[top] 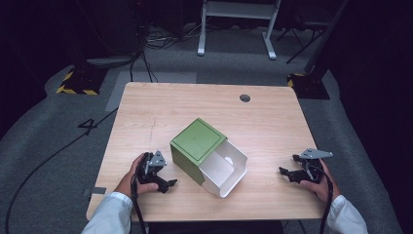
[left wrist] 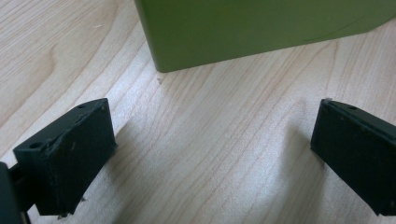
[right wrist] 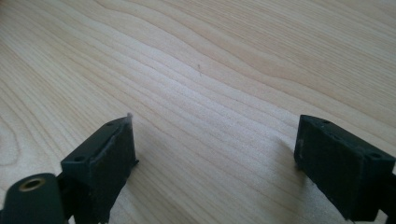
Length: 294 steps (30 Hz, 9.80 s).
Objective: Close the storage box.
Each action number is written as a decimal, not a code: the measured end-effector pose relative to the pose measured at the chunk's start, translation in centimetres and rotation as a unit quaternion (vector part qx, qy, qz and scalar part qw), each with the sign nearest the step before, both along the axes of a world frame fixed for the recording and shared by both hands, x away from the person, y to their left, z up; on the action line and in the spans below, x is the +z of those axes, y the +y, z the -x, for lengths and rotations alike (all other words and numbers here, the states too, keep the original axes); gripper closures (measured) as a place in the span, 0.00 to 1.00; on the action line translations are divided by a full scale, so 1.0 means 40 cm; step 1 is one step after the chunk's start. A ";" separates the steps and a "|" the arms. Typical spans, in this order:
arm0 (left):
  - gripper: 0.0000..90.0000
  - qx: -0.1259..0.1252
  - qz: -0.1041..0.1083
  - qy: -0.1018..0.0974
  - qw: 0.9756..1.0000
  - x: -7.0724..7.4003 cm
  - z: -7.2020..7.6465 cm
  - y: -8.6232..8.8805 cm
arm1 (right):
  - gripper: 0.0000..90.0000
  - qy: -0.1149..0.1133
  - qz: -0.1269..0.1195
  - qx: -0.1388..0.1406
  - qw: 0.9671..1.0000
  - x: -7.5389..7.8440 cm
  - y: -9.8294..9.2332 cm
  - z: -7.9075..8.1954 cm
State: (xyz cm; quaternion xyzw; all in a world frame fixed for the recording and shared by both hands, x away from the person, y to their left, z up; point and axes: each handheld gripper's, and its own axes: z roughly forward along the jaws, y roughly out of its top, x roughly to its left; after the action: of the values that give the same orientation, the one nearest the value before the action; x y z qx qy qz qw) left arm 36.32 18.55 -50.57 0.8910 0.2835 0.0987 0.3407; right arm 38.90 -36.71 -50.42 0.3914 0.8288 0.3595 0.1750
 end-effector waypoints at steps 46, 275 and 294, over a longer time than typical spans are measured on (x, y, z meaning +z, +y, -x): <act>0.00 0.013 -0.001 0.000 1.000 0.000 0.003 -0.005 | 0.70 -0.061 -0.064 0.155 0.984 0.133 0.257 0.098; 0.00 0.015 -0.001 -0.001 1.000 0.001 0.003 -0.034 | 0.25 -0.046 0.043 0.070 0.996 0.094 0.105 0.039; 0.00 0.015 -0.001 0.000 1.000 0.000 0.002 -0.034 | 0.18 -0.002 -0.003 0.009 1.000 0.001 0.011 0.029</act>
State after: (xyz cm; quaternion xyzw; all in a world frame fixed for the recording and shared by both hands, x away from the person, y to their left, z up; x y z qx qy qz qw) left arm 36.23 17.19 -50.55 0.8869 0.2966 0.1038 0.3386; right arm 37.75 -36.27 -50.39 0.3837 0.8306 0.3649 0.1725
